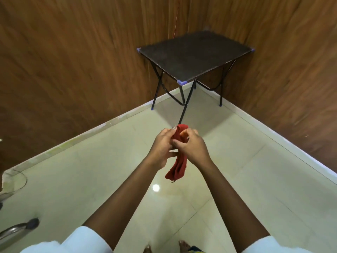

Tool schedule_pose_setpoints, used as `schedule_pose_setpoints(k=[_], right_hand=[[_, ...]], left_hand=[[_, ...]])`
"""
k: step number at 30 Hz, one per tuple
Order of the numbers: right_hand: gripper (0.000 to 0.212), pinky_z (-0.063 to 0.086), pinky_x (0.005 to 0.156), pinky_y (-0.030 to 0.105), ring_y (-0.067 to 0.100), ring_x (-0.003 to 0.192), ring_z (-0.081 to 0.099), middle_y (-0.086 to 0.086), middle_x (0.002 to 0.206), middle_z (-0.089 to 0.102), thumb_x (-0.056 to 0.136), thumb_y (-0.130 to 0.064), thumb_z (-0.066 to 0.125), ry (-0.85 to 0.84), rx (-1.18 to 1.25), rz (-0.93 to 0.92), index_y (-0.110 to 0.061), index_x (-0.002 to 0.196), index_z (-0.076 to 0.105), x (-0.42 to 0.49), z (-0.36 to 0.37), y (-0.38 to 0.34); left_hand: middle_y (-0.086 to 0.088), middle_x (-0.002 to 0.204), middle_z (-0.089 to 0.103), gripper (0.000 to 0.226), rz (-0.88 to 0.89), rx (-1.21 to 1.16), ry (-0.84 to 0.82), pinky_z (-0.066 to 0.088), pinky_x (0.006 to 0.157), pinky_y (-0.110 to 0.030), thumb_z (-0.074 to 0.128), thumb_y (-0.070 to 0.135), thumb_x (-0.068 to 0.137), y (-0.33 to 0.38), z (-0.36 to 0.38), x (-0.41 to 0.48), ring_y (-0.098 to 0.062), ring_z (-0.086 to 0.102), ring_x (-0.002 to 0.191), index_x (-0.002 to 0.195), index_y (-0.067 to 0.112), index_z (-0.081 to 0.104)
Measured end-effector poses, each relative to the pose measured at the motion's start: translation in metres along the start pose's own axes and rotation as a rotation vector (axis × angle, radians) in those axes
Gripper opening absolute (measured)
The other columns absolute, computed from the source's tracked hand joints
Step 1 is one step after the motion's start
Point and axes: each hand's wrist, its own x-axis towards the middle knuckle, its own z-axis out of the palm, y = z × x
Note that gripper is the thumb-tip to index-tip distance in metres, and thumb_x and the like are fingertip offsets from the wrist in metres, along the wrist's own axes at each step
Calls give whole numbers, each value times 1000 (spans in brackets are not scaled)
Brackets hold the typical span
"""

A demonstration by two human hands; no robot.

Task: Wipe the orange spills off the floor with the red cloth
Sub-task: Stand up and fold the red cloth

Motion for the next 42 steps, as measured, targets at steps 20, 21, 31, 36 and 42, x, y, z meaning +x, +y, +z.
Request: schedule_pose_setpoints(k=[20, 21, 31, 36, 42], right_hand=[[41, 55, 80, 49, 31, 86, 67, 16, 85, 68, 85, -52, 57, -17, 482, 162, -11, 82, 59, 50, -33, -5], [39, 54, 80, 52, 32, 86, 67, 17, 87, 68, 85, -47, 59, -9, 440, 152, -9, 83, 59, 58, -41, 0], [28, 44, 62, 33, 17, 55, 43, -3, 49, 40, 85, -6, 45, 3, 750, 283, -17, 59, 42, 135, -142, 53], [23, 37, 54, 25, 12, 54, 42, -5, 53, 47, 89, -7, 45, 95, 690, 302, -16, 69, 52, 172, -176, 73], [14, 45, 57, 24, 14, 65, 56, 2, 66, 66, 89, -7, 53, 46, 794, 151, -10, 82, 64, 218, -215, 71]], left_hand=[[-6, 80, 66, 9, 157, 114, 26, 55, 58, -29, 52, 13, 94, 23, 14, 45, -20, 68, 73, 90, 7, 57], [-5, 78, 66, 12, 155, 101, 26, 54, 60, -30, 50, 16, 94, 26, 22, 50, -20, 67, 74, 89, 7, 57], [-3, 74, 61, 21, 128, -116, 164, 56, 56, -33, 42, 16, 98, 51, 98, 128, -22, 63, 68, 80, 12, 52], [1, 67, 49, 26, 270, 43, 384, 40, 55, -27, 40, 19, 98, 68, 102, 164, -13, 46, 61, 73, 18, 45], [2, 58, 47, 28, 303, -150, 228, 38, 54, -26, 48, 27, 97, 119, 80, 187, -8, 44, 50, 72, 16, 52]])
